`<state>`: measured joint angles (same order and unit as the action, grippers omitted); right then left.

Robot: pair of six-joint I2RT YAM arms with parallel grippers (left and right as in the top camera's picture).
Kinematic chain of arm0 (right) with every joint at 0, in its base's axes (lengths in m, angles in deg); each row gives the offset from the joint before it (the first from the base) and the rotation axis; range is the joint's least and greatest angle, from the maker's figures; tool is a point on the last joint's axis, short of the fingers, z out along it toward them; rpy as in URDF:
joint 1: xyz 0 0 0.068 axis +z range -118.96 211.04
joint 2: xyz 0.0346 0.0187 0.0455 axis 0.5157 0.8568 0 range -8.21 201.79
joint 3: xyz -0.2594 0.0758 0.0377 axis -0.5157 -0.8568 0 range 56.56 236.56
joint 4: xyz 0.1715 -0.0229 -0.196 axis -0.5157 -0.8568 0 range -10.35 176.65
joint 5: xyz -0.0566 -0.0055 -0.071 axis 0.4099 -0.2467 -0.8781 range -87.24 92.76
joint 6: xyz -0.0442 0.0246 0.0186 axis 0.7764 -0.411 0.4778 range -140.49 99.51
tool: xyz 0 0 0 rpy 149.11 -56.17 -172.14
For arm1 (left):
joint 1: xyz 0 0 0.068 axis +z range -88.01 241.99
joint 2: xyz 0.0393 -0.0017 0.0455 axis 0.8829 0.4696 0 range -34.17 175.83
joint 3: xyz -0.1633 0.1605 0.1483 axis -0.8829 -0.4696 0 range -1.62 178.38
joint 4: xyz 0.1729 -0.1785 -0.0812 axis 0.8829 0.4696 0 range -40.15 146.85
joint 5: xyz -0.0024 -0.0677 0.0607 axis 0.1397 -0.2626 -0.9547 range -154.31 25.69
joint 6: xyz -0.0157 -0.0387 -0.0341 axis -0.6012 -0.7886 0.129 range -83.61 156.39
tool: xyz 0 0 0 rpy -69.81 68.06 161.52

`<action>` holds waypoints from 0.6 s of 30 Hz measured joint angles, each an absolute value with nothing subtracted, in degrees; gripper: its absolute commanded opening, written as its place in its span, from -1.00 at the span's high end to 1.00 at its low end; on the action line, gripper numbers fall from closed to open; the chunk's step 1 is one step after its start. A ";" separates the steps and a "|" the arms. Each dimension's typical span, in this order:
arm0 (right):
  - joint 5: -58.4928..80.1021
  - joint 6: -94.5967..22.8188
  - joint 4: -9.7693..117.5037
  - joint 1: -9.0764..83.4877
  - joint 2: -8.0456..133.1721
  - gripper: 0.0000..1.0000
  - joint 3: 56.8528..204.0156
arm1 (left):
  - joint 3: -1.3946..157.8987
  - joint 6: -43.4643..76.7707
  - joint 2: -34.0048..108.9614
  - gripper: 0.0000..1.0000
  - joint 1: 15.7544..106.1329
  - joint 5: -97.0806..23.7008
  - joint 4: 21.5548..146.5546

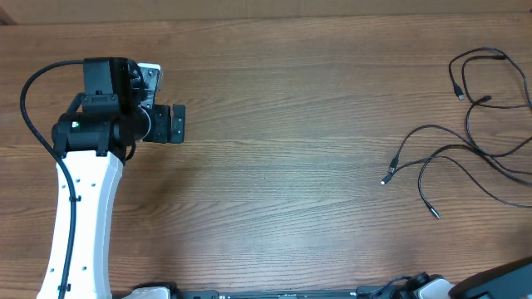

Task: Untangle cables

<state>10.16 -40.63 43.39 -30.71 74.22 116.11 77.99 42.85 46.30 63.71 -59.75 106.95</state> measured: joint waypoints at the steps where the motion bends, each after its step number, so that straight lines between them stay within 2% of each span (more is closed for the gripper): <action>1: 10.01 -41.35 44.28 -30.87 75.19 0.92 116.11 | 77.99 42.85 46.30 -0.99 63.71 -59.75 106.93; 10: 6.77 -44.26 46.95 -31.35 77.00 0.92 116.11 | 77.97 42.85 46.30 -0.99 63.71 -59.77 106.93; 18: 0.98 -46.84 54.14 -31.39 77.00 0.92 116.11 | 77.97 42.83 46.30 -0.99 63.71 -59.77 106.93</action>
<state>0.98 -46.84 54.14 -31.39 77.00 116.11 77.97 42.83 46.30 63.71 -59.77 106.93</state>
